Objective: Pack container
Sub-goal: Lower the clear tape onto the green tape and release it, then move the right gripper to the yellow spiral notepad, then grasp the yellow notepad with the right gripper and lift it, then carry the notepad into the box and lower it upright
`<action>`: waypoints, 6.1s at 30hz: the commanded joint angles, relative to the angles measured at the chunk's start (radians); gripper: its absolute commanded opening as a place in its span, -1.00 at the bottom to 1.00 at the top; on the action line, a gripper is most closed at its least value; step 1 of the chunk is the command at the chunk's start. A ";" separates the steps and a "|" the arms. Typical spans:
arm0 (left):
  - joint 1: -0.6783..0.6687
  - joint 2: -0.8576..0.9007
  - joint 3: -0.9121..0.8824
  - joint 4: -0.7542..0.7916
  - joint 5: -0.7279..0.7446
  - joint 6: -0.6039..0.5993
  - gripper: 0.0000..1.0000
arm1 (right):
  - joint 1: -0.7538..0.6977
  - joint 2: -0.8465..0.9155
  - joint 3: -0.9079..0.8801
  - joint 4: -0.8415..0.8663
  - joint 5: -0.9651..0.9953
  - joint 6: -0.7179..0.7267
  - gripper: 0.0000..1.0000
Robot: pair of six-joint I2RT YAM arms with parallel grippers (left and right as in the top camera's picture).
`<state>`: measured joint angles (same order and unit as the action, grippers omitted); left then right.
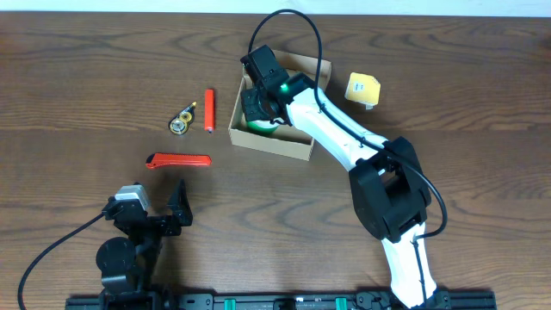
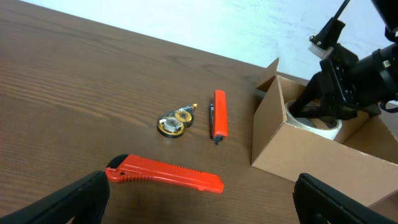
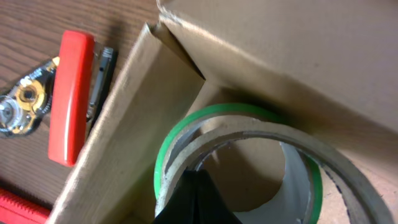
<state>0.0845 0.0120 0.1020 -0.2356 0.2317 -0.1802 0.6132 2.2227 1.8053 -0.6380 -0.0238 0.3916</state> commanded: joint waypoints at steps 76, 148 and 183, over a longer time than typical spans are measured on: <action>0.007 -0.007 -0.026 -0.006 -0.010 0.000 0.91 | -0.465 -0.130 0.008 -0.229 0.153 -0.074 0.98; 0.007 -0.007 -0.026 -0.006 -0.011 0.000 0.91 | -0.533 0.016 0.300 -0.219 0.049 -0.143 0.43; 0.007 -0.007 -0.026 -0.006 -0.010 0.000 0.91 | 0.019 0.043 0.341 -0.388 0.148 0.169 0.27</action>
<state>0.0845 0.0120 0.1020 -0.2356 0.2317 -0.1802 0.6117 2.2452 2.1441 -1.0164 0.0956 0.4965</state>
